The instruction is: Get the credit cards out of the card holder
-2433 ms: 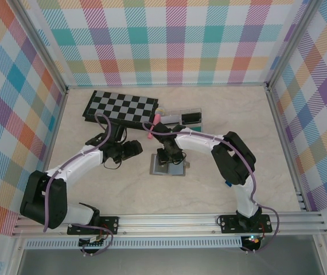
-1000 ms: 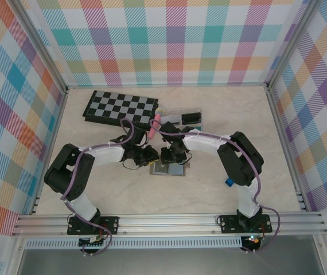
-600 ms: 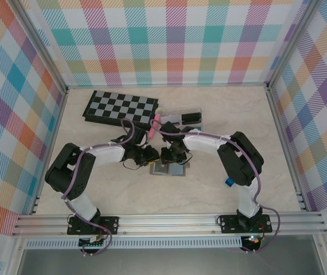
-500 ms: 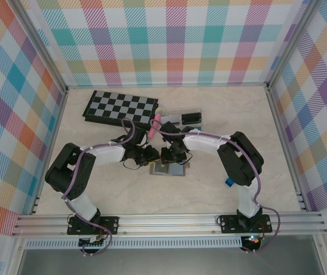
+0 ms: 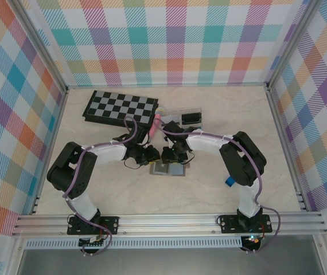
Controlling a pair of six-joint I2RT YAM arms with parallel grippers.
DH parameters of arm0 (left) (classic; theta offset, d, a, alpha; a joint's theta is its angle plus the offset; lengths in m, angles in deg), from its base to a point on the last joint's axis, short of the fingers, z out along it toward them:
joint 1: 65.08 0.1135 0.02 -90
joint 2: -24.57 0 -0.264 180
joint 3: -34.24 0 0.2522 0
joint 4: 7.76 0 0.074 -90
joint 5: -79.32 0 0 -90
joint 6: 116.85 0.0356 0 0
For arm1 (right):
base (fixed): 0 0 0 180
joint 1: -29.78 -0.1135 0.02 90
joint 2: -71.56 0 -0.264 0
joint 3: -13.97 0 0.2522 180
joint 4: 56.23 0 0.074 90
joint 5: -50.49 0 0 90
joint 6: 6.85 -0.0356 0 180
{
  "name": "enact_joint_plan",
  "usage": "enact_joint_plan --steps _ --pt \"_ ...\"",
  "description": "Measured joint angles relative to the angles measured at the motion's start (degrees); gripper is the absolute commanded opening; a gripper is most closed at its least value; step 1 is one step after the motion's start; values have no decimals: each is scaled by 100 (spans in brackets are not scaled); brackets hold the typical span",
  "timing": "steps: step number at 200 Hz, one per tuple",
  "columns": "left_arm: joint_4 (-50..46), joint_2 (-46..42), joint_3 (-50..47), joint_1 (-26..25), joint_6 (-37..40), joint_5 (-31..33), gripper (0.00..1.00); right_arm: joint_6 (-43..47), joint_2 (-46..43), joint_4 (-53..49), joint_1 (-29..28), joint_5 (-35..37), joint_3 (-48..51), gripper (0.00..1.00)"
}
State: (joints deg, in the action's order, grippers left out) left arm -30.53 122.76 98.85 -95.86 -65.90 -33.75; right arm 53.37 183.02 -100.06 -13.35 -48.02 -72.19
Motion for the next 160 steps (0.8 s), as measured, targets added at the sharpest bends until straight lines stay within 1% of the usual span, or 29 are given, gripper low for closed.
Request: enact_joint_plan --steps 74,109,116,141,160 --pt "57 44 0 0 76 -291 21 -109 -105 393 223 -535 299 34" --pt "17 44 0 0 129 -302 17 -129 -140 509 273 -669 385 35" --pt "11 44 0 0 138 -299 15 -131 -144 520 280 -682 389 35" --pt "-9 42 4 0 203 -280 10 -131 -177 564 299 -739 424 38" --pt "-68 9 22 0 273 -245 9 -149 -234 599 308 -741 472 41"
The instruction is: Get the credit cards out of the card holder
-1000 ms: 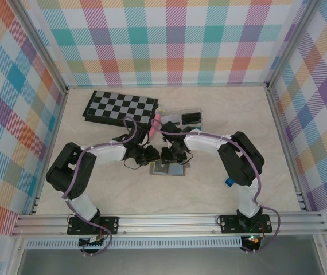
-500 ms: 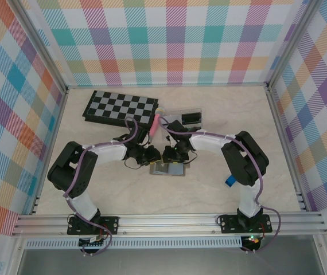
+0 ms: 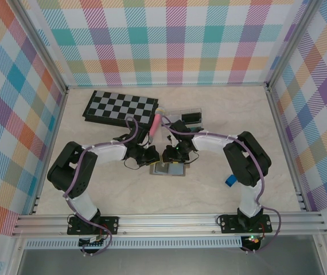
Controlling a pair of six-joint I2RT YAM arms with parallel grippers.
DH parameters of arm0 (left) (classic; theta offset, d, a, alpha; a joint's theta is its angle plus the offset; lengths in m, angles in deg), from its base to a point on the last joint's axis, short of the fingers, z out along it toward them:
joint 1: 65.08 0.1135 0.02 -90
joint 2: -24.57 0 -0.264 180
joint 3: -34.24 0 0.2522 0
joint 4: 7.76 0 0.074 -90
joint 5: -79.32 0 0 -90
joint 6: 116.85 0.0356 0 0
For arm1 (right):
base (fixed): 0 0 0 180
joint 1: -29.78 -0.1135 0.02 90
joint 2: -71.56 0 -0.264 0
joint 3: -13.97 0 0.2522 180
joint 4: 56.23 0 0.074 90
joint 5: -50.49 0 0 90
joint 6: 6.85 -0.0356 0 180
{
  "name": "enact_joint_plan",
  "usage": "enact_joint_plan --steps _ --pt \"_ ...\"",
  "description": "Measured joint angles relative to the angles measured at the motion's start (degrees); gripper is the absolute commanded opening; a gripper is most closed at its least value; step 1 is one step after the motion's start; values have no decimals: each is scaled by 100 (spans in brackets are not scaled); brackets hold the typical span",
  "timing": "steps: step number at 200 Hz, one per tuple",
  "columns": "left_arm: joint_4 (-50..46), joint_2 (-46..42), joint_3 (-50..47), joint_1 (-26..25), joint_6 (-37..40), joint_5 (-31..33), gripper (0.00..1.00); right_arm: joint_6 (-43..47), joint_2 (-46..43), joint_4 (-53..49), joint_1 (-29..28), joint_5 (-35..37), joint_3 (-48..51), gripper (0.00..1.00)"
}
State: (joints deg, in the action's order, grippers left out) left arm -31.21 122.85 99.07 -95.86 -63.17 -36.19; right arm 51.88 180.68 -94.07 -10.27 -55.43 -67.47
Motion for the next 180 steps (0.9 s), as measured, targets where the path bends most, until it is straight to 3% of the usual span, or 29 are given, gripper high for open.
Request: enact_joint_plan --steps 46,116,180 --pt "-385 -192 146 -11 227 208 9 -144 -525 -42 177 116 291 49" --pt "-518 -280 168 -11 179 -70 36 -326 -1255 13 306 627 603 56" --pt "-426 -442 162 -33 -39 -599 37 -542 -1408 138 420 861 883 56"
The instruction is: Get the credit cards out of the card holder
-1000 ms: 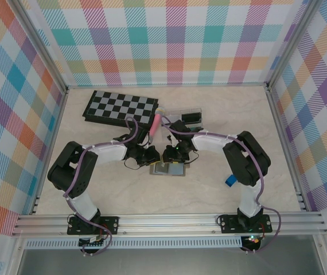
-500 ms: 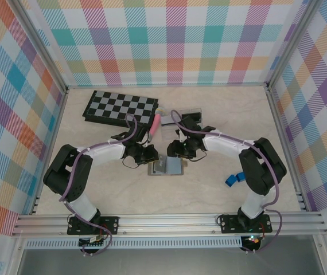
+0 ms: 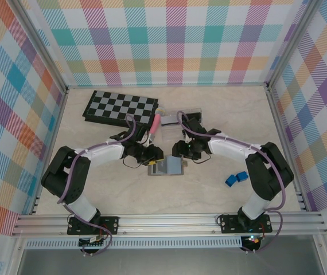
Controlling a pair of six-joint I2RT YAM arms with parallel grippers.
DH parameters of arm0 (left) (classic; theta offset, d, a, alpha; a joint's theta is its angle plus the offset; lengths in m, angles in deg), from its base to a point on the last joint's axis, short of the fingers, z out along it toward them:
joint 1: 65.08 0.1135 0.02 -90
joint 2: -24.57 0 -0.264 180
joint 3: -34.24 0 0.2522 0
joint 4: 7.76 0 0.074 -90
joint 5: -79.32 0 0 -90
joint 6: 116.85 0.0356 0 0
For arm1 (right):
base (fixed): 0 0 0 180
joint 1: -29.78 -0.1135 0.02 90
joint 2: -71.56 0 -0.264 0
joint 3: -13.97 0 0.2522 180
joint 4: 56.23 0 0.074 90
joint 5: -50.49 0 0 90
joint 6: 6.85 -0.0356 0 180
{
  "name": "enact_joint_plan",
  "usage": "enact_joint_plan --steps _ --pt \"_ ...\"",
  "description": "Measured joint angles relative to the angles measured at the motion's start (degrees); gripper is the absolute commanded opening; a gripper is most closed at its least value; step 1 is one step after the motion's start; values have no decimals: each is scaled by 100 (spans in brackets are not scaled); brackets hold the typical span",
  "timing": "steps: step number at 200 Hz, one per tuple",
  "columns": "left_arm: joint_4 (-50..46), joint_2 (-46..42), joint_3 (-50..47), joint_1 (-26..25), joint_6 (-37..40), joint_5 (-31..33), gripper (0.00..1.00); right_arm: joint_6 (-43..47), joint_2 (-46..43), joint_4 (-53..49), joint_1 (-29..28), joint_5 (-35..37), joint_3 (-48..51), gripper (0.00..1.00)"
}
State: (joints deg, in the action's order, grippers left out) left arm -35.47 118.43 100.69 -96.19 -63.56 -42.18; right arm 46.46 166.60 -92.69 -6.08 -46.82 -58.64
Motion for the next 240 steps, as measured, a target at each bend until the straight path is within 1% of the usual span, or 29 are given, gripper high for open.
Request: enact_joint_plan --steps 27,81,114,150,192,214,240 --pt "236 -42 -4 -105 -289 -63 36 -219 -291 177 33 94 354 56" --pt "590 -17 -2 -409 -726 -44 36 -538 -695 334 168 435 669 56" --pt "774 101 0 -431 -920 7 38 -684 -1034 380 240 649 852 56" --pt "920 199 0 -442 -1062 151 37 -730 -1075 385 249 730 855 56" --pt "645 155 -4 -400 -1064 732 31 -590 -925 378 234 518 791 48" --pt "597 0 -76 -334 -1097 909 27 -426 -634 348 92 415 557 41" --pt "640 -105 -203 -280 -1209 955 22 -293 -304 302 -168 339 216 31"
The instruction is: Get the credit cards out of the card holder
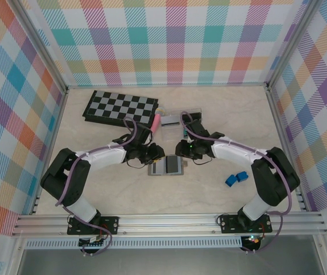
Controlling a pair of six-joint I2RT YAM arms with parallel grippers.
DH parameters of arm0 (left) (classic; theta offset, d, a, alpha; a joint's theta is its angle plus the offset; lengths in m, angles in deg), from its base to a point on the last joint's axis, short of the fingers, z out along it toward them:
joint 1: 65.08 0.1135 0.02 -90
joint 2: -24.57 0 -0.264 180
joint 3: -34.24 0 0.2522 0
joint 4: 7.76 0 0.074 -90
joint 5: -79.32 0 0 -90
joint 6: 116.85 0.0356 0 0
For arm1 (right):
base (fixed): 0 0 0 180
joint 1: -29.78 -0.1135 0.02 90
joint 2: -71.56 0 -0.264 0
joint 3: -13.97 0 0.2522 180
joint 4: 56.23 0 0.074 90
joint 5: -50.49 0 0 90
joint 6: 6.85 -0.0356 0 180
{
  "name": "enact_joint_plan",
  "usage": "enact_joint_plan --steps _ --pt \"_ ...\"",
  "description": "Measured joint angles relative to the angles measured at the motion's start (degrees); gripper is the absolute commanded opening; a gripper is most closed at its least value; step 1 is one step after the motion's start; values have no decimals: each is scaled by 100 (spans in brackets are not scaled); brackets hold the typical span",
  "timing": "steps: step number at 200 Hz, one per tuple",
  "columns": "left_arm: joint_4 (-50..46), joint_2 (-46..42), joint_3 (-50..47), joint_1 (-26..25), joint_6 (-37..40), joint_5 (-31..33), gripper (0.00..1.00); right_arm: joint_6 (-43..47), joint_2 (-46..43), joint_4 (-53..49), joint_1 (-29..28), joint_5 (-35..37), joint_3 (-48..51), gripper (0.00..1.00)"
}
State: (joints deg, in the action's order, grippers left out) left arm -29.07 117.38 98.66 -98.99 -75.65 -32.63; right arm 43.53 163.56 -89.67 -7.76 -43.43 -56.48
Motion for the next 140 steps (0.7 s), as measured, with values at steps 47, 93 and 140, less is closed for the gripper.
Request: enact_joint_plan --steps 47,93,140 --pt "245 59 -103 -2 -203 -199 17 162 511 -323 -223 -85 -483 21" --pt "435 286 -101 -9 -284 -415 15 199 981 -688 -223 -168 -723 17" --pt "428 428 -50 -57 -293 -409 14 195 1121 -896 -223 -151 -765 18"
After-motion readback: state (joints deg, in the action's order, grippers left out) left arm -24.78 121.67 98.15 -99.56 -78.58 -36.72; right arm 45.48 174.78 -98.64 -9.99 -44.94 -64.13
